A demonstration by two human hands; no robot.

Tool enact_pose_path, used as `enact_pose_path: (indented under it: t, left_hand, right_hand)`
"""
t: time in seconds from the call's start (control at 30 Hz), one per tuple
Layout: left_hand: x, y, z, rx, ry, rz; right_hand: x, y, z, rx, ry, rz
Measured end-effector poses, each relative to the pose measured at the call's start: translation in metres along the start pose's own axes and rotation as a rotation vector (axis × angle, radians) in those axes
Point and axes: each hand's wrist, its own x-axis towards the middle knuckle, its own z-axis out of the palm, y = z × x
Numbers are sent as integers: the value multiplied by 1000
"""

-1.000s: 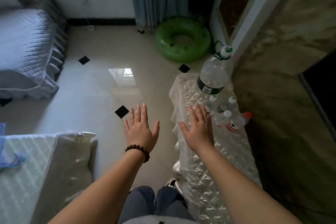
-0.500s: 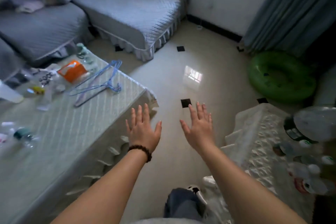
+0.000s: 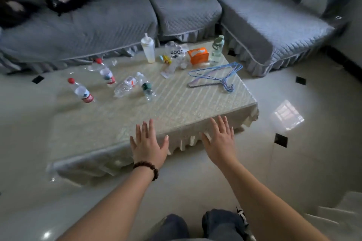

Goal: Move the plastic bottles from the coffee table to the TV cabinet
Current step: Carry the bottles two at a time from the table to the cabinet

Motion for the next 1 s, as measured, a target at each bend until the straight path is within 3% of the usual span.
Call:
enact_pose_path:
  t: [0.23,0.5,1.0]
  left_hand:
    - [4,-99,-36,-31,68,-173]
    - [33,-162,-58,-70,103,-320]
    - [220,-266,-90,-69,134,-470]
  right_hand:
    - [14,-96,52,-28,-111,-184]
    - [50,-169,96,-83,-232,-306]
    - [222,-308,188,-77,-321,-344]
